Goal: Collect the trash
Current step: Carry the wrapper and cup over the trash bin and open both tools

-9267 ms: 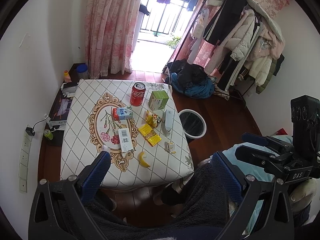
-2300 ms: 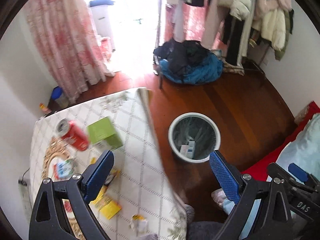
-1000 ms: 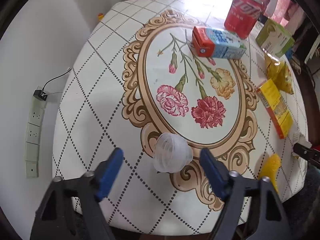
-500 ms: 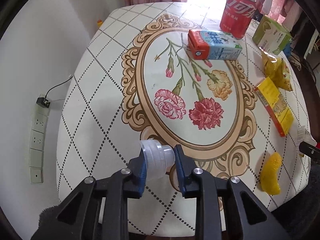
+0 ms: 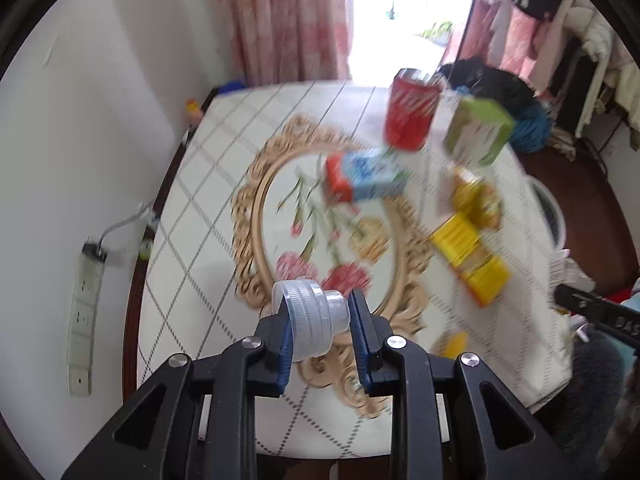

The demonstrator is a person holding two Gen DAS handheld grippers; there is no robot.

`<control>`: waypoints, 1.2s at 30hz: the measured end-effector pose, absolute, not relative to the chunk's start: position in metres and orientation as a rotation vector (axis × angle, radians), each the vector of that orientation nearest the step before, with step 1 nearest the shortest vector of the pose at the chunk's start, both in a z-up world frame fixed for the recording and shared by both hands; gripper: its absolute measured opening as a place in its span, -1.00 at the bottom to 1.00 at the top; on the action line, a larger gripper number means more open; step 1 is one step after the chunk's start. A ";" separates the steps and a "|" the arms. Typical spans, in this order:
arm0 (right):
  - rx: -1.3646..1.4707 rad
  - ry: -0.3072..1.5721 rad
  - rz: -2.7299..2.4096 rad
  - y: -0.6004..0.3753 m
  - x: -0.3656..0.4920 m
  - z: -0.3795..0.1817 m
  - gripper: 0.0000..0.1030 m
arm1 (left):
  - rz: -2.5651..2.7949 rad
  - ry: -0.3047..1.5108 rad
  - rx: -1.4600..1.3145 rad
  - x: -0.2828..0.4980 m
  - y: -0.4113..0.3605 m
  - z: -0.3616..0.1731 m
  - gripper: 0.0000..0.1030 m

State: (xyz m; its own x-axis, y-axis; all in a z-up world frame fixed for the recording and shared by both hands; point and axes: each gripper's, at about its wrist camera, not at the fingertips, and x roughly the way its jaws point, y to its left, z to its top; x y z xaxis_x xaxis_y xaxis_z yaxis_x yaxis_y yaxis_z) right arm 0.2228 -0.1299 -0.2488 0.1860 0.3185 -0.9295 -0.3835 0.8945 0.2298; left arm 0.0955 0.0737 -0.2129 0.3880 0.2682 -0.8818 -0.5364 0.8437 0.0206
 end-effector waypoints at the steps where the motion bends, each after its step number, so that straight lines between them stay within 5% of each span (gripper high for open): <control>1: -0.053 1.284 0.503 -0.130 0.225 -0.243 -0.34 | 0.510 1.037 -0.284 0.099 0.070 -0.203 -0.57; 18: 0.082 1.100 0.447 -0.235 0.359 -0.148 -0.34 | 0.226 0.911 -0.221 0.262 -0.026 -0.119 -0.57; 36: 0.129 1.347 0.197 -0.363 0.564 -0.319 -0.34 | -0.084 1.288 -0.400 0.554 -0.136 -0.263 -0.57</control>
